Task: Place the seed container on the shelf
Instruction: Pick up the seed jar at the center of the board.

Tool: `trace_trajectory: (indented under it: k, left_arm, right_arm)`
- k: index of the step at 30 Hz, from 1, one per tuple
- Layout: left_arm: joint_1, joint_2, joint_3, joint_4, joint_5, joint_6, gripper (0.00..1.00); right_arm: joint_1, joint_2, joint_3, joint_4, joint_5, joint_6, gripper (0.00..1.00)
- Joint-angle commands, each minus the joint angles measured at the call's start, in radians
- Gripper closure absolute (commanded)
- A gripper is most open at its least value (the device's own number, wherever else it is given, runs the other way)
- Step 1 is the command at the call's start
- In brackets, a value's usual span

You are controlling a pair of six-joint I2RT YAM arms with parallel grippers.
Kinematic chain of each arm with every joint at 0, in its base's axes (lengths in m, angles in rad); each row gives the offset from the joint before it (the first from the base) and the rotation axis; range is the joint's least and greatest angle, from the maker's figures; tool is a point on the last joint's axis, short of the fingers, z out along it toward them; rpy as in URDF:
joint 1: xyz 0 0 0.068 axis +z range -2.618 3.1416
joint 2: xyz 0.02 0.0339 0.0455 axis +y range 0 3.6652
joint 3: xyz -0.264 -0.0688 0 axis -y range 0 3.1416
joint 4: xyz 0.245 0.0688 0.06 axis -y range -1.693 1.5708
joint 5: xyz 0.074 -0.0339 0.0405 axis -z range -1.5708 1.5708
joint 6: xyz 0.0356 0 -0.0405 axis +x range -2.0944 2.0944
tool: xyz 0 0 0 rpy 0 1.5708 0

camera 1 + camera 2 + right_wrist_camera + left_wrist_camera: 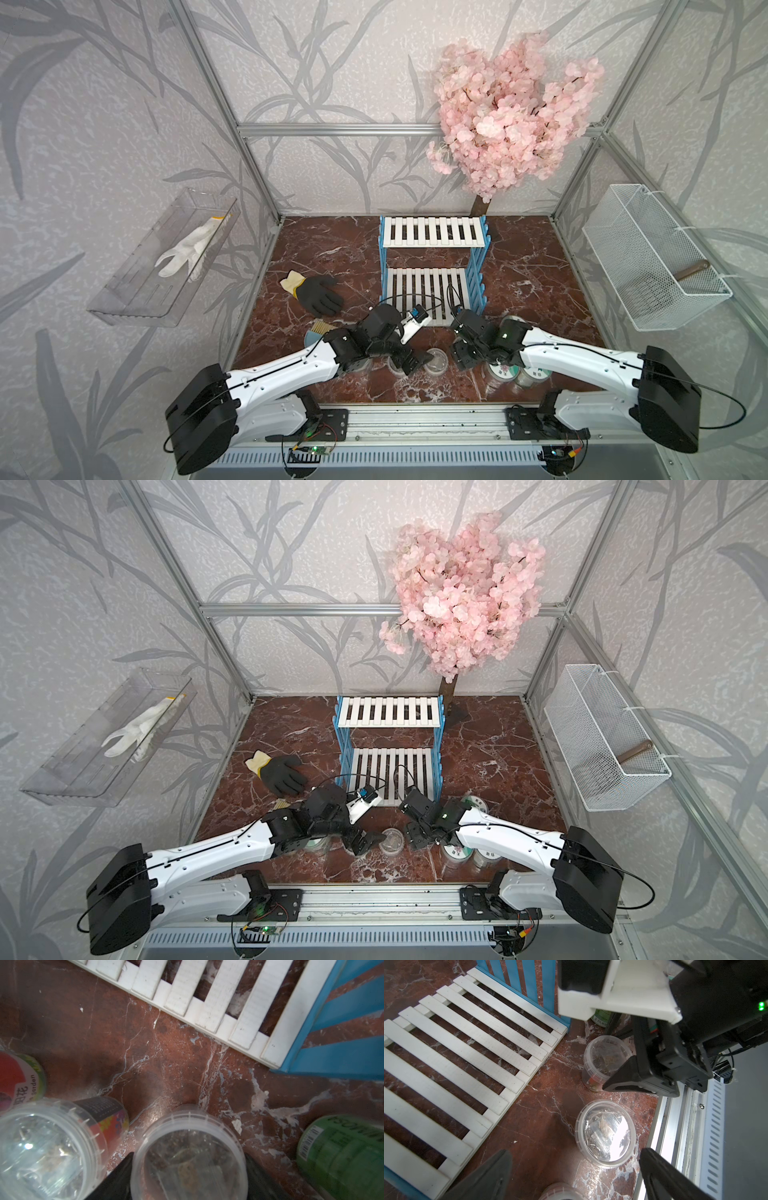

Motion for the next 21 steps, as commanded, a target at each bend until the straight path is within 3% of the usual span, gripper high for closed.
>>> trace_trajectory:
  k: [1, 9, 17, 21]
  left_arm:
    - [-0.002, -0.044, 0.024, 0.022, -0.054, -0.009, 0.00]
    - [-0.002, -0.118, 0.000, 0.038, -0.138, -0.013, 0.00]
    - [0.005, -0.209, -0.024, 0.049, -0.310, -0.084, 0.00]
    - [0.051, -0.250, -0.023, 0.050, -0.323, -0.118, 0.00]
  right_arm:
    - [-0.003, -0.043, 0.030, -0.045, 0.004, 0.004, 0.25]
    - [-0.004, -0.093, 0.060, -0.086, -0.017, 0.001, 0.25]
    - [-0.004, -0.167, 0.218, -0.235, -0.071, -0.025, 0.26]
    - [-0.004, -0.177, 0.340, -0.298, -0.077, -0.052, 0.26]
